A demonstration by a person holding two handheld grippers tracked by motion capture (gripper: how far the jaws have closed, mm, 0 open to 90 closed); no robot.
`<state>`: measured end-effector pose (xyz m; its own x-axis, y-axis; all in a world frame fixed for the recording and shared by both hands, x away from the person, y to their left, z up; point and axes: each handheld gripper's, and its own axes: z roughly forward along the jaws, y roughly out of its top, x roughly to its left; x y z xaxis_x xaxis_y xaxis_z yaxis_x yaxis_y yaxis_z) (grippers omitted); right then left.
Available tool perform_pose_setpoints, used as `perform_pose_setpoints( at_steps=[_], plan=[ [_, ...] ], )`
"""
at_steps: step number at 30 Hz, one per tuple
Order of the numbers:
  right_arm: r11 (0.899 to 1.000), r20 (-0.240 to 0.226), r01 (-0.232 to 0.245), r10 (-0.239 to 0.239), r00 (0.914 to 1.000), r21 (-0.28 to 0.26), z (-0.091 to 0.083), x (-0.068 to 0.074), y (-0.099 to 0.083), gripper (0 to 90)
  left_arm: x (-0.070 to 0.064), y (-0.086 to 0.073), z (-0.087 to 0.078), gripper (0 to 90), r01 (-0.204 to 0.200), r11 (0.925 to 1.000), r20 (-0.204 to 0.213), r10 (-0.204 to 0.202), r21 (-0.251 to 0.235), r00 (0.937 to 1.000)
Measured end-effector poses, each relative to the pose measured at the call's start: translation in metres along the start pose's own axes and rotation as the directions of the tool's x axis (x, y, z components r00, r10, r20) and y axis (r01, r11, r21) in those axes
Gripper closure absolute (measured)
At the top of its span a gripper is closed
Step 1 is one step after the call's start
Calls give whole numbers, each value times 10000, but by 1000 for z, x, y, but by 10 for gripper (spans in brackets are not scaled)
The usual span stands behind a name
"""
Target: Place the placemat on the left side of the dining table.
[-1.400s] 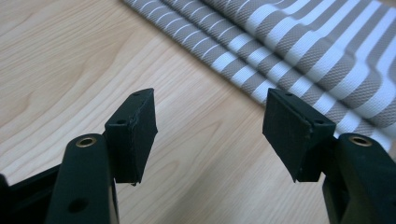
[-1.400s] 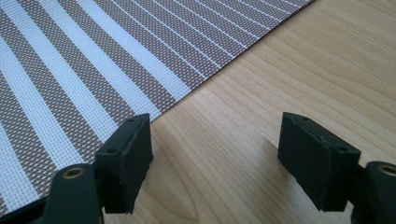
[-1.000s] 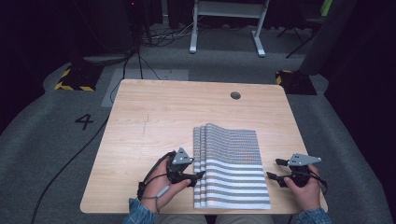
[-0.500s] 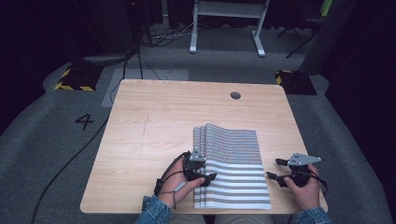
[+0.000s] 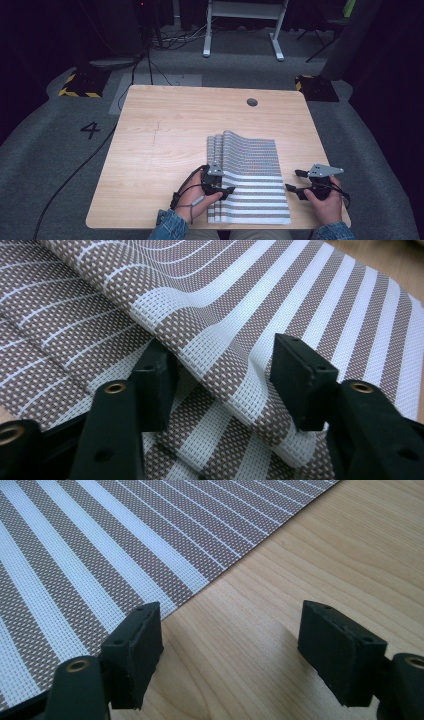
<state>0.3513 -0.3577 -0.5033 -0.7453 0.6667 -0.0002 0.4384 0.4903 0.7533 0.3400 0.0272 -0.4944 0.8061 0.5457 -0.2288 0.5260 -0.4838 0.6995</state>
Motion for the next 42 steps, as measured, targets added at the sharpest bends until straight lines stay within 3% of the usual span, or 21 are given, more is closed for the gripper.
perform_pose_setpoints(
  at_steps=[1, 3, 4, 5, 6, 7, 8, 9, 13, 19, 22, 23, 26, 29, 34, 35, 36, 42],
  plan=[
    [10000, 0, -1, 1, 10000, 3, 0, 0, 0, 261, -2, 1, 1, 564, -46, 10000, -63, 46, 29, 10000],
    [10000, 13, -22, 22, 10000, -17, 0, 0, 0, 261, -6, 2, 2, 596, -57, 10000, -145, 58, 81, 9999],
    [10000, 22, -27, 27, 10000, -30, 1, 0, 0, 260, -7, 3, 2, 660, -195, 9997, -48, 196, 141, 9998],
    [10000, 24, -37, 37, 10000, -24, 1, 0, 0, 261, -8, 3, 1, 710, -504, 9987, -235, 504, 11, 9984],
    [10000, 31, -22, 22, 10000, -20, 1, 0, 0, 260, -10, 3, 1, 786, -567, 9984, -225, 566, -35, 9981],
    [10000, 32, -17, 17, 10000, -17, 1, 0, 0, 261, -10, 4, 0, 825, -965, 9953, -251, 963, -95, 9950],
    [10000, 26, -11, 11, 10000, 21, 1, -1, 1, 261, -14, 4, -1, 871, -1054, 9941, -305, 1046, -265, 9940],
    [10000, 28, -14, 13, 10000, 24, 1, -1, 1, 261, -18, 6, -7, 876, -1267, 9901, -349, 1248, -609, 9916],
    [10000, 26, -7, 7, 10000, 9, 1, -1, 1, 260, -25, 13, -22, 881, -1633, 9813, -389, 1601, -1019, 9863],
    [10000, 27, -37, 37, 10000, 58, 1, -1, 1, 260, -36, 21, -62, 882, -2546, 9581, -805, 2457, -1311, 9660],
    [10000, 24, -41, 41, 10000, 59, 1, -1, 1, 260, -37, 22, -84, 882, -2696, 9502, -1074, 2549, -1565, 9610],
    [10000, 27, -38, 38, 10000, 60, 1, -1, 1, 260, -37, 22, -92, 882, -2884, 9448, -1280, 2702, -1558, 9543],
    [10000, 28, -40, 40, 10000, 59, 1, -1, 1, 260, -35, 21, -111, 882, -3164, 9347, -1711, 2892, -1617, 9418],
    [10000, 29, -40, 39, 10000, 62, 1, -1, 1, 260, -32, 19, -127, 882, -3247, 9303, -1989, 2903, -1704, 9360],
    [10000, 48, 26, -26, 10000, 21, 1, -1, 1, 260, -28, 15, -144, 882, -3100, 9319, -2013, 2723, -1883, 9409],
    [10000, 48, 27, -27, 10000, 22, 1, -1, 1, 260, -27, 15, -148, 882, -3040, 9338, -1968, 2674, -1885, 9433],
    [10000, 46, 26, -26, 10000, 21, 1, -1, 1, 260, -26, 14, -151, 882, -2888, 9378, -1819, 2551, -1927, 9496],
    [10000, 38, -3, 3, 10000, 28, 1, -1, 1, 260, -21, 11, -168, 882, -2609, 9456, -1664, 2303, -1942, 9588]
  ],
)
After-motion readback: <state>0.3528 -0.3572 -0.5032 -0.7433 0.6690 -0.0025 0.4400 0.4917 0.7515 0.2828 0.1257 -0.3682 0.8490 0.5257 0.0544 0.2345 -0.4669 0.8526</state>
